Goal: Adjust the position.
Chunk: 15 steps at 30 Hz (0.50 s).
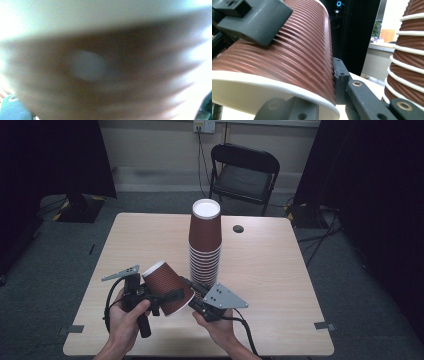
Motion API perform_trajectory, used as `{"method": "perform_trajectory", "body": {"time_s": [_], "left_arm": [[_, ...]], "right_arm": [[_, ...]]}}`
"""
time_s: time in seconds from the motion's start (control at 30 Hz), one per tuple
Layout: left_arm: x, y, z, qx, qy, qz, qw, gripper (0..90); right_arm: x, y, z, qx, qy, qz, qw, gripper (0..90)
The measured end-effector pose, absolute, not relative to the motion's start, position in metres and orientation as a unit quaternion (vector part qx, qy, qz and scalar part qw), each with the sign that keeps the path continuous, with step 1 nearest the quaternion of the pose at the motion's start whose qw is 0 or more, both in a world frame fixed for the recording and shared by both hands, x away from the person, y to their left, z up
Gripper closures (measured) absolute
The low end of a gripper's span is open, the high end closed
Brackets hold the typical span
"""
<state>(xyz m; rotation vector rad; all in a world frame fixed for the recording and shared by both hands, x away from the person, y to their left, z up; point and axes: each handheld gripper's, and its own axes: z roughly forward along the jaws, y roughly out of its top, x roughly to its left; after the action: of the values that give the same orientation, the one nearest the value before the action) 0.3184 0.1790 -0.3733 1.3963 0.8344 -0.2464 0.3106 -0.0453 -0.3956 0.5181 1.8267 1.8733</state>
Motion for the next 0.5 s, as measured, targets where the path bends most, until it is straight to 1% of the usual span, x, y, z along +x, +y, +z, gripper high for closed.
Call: {"method": "perform_trajectory", "body": {"time_s": [0.3,0.4,0.5], "left_arm": [[0.322,0.175,-0.365,0.622,0.361,-0.1,0.687,9.9],[0.325,0.179,-0.362,0.609,0.365,-0.094,0.698,12.0],[0.328,0.181,-0.36,0.616,0.354,-0.092,0.698,13.6]], "right_arm": [[0.308,-0.053,-0.392,0.184,0.666,0.683,0.236,84.2],[0.307,-0.055,-0.391,0.18,0.673,0.678,0.236,84.3],[0.305,-0.059,-0.39,0.178,0.677,0.674,0.235,84.4]]}}
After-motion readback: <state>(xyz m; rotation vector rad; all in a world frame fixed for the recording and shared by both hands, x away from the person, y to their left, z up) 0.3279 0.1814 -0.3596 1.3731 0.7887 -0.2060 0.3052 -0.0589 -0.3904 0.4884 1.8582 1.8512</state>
